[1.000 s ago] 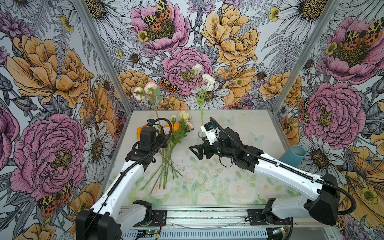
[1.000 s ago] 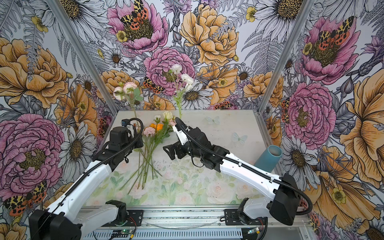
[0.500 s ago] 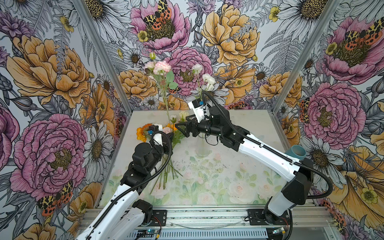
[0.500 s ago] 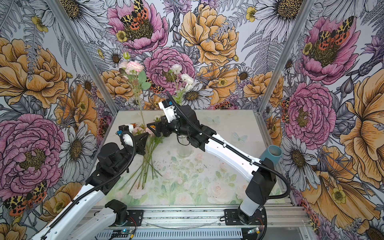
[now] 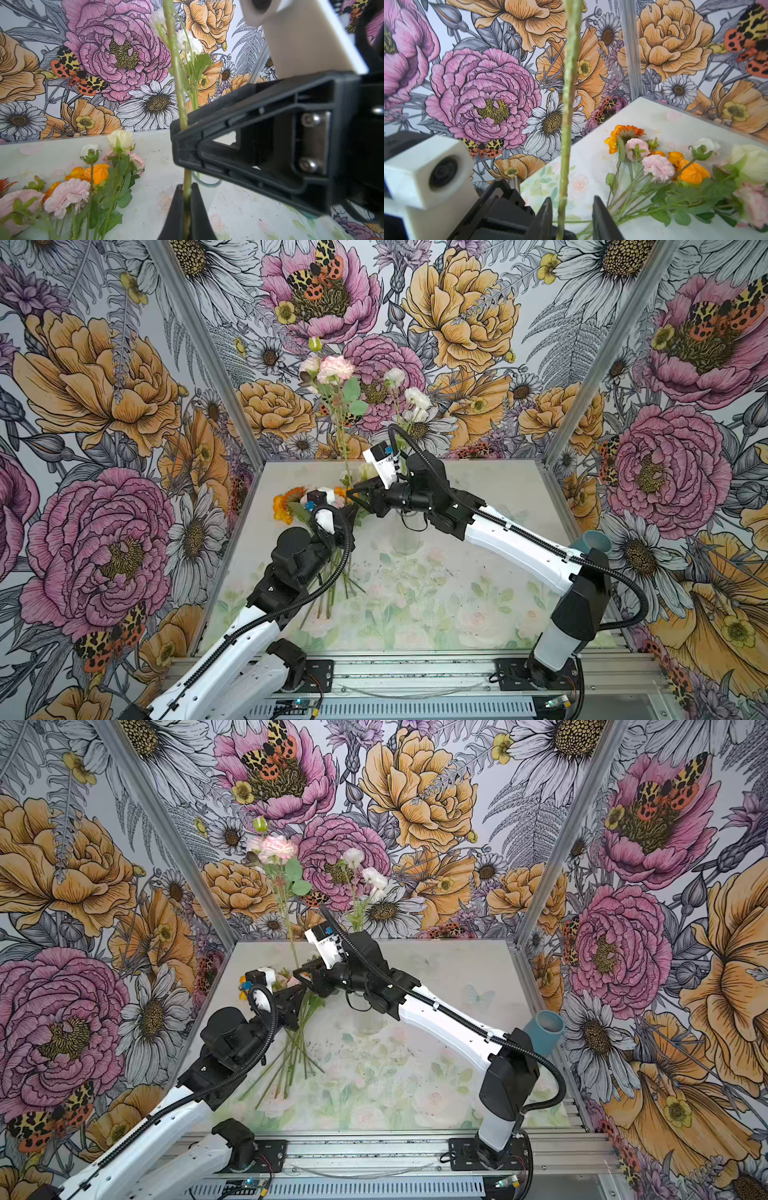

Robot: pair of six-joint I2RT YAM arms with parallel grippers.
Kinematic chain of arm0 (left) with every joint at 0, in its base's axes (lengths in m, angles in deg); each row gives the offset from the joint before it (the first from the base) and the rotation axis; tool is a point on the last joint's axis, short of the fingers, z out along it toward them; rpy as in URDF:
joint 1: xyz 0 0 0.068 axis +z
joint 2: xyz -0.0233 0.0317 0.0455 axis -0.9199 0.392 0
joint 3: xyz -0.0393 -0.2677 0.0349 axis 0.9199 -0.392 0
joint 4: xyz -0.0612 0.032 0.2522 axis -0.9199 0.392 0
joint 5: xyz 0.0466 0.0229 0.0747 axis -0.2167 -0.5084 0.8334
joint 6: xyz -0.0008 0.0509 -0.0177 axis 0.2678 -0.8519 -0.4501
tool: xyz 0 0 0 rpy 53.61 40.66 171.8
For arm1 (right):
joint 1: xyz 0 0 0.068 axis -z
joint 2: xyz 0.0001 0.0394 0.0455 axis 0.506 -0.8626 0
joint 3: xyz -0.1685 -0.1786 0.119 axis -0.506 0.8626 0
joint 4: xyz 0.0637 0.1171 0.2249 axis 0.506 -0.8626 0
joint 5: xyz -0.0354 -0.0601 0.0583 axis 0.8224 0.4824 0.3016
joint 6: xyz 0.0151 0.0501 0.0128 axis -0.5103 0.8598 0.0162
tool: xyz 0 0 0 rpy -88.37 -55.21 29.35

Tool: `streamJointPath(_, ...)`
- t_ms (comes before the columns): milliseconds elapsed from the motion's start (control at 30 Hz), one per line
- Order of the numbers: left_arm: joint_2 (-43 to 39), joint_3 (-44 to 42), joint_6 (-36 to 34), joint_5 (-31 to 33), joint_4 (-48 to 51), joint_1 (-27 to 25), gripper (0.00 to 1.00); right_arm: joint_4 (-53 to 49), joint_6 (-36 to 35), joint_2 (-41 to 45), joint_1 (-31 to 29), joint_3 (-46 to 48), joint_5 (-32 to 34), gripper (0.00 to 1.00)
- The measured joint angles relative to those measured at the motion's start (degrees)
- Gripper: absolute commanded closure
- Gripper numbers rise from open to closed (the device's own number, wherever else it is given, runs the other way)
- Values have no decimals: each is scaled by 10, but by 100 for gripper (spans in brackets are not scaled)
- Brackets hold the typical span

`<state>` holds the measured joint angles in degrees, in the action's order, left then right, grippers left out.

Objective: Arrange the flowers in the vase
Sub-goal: 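Reach the right gripper to the pink stem and close on it, then lift the pink stem with the right gripper while the left gripper opens, then lower the pink stem into the glass vase with the right gripper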

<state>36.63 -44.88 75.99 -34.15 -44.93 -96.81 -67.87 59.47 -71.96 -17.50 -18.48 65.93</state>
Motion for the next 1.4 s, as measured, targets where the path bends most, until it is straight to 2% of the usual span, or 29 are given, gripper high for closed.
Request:
streamJointPath(67, 0, 0, 0, 6, 0, 0, 100, 1, 2, 0, -2, -2, -6, 100)
streamJointPath(133, -1, 0, 0, 9, 0, 0, 100, 2, 3, 0, -3, -2, -4, 100)
streamJointPath(200, -1, 2, 0, 10, 1, 0, 87, 3, 2, 0, -3, -2, -6, 100)
streamJointPath(233, -1, 3, -3, 10, 3, 0, 73, 3, 2, 0, -3, -2, -6, 100)
streamJointPath(333, -1, 10, -2, 10, 3, 0, 6, 0, 1, 0, -3, -2, -6, 100)
streamJointPath(367, -2, 15, -3, 11, 10, 0, 1, 1, -1, 0, -3, -3, -5, 100)
streamJointPath(533, -12, 38, -10, 2, 50, 0, 1, -3, -13, 0, 7, -21, -1, 100)
streamJointPath(767, -72, 54, -17, -32, 98, 0, 1, -5, -61, 28, 26, -32, 22, 100)
streamJointPath(1000, -99, 45, -17, -36, 113, 0, 1, -7, -141, 115, 39, -23, 132, 100)
streamJointPath(1233, -61, 28, -17, -54, 109, 0, 1, 26, -184, 193, 64, 28, 235, 100)
streamJointPath(1400, -28, 28, -13, -75, 106, -1, 1, 56, -189, 207, 79, 82, 291, 100)
